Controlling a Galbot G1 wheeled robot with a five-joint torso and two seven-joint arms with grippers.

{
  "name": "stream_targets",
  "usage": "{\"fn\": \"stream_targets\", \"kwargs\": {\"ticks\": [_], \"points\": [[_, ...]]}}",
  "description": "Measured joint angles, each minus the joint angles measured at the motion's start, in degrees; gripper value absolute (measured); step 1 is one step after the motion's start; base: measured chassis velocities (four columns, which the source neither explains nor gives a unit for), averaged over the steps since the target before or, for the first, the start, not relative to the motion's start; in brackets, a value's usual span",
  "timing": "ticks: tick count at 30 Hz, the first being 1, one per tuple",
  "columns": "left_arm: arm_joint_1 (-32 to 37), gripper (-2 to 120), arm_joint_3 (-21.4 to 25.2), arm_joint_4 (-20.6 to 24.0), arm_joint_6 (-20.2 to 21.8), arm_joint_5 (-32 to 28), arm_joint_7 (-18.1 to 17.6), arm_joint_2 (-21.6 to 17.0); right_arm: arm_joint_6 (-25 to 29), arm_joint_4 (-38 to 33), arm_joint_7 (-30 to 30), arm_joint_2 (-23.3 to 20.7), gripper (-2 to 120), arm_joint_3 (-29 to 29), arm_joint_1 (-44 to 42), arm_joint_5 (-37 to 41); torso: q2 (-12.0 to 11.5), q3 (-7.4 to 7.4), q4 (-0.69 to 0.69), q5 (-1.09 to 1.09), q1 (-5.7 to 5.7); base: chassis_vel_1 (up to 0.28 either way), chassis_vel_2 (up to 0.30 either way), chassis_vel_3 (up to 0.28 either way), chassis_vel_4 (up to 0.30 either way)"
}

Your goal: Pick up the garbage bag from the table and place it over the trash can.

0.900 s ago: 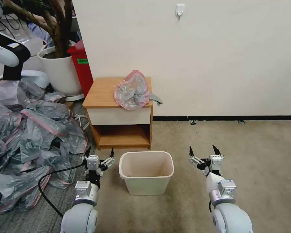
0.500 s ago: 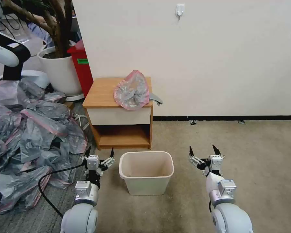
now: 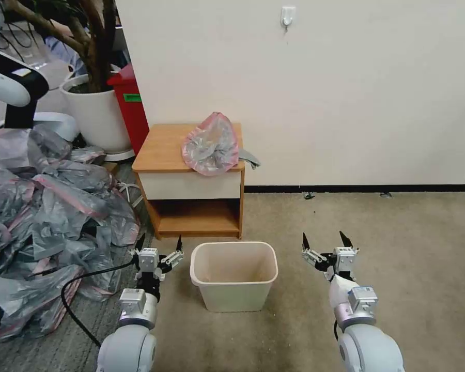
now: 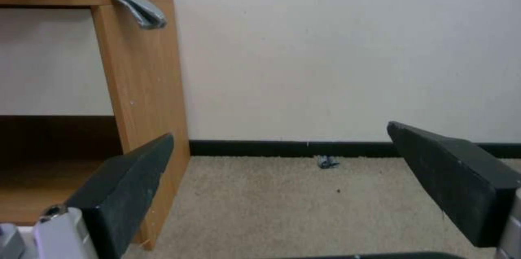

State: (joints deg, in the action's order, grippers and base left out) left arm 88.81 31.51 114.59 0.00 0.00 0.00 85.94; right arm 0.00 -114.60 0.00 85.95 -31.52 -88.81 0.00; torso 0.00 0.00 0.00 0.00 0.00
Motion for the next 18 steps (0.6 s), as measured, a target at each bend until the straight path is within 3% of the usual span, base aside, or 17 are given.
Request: {"fn": "stream_targets", "kwargs": {"ticks": [12, 15, 18], "points": [[0.24, 100, 0.0, 0.38, 0.09, -0.17, 0.0, -0.05, -0.15, -0.24, 0.0, 0.03, 100, -0.03, -0.11, 0.05, 0.0, 0.0, 0.0, 0.0, 0.0, 0.0, 0.0, 0.0, 0.0], [2.08, 100, -0.01, 3.04, 0.92, -1.69, -0.53, -0.48, -1.23, -2.43, 0.03, 0.57, 100, -0.29, -0.89, 0.64, 0.0, 0.0, 0.0, -0.01, 0.0, 0.0, 0.0, 0.0, 0.0], [6.05, 100, -0.1, 8.81, 2.8, -4.95, -2.02, -1.44, -4.24, -8.23, 0.14, 2.07, 100, -1.0, -3.07, 2.32, 0.0, 0.0, 0.0, -0.01, 0.0, 0.0, 0.0, 0.0, 0.0]]}}
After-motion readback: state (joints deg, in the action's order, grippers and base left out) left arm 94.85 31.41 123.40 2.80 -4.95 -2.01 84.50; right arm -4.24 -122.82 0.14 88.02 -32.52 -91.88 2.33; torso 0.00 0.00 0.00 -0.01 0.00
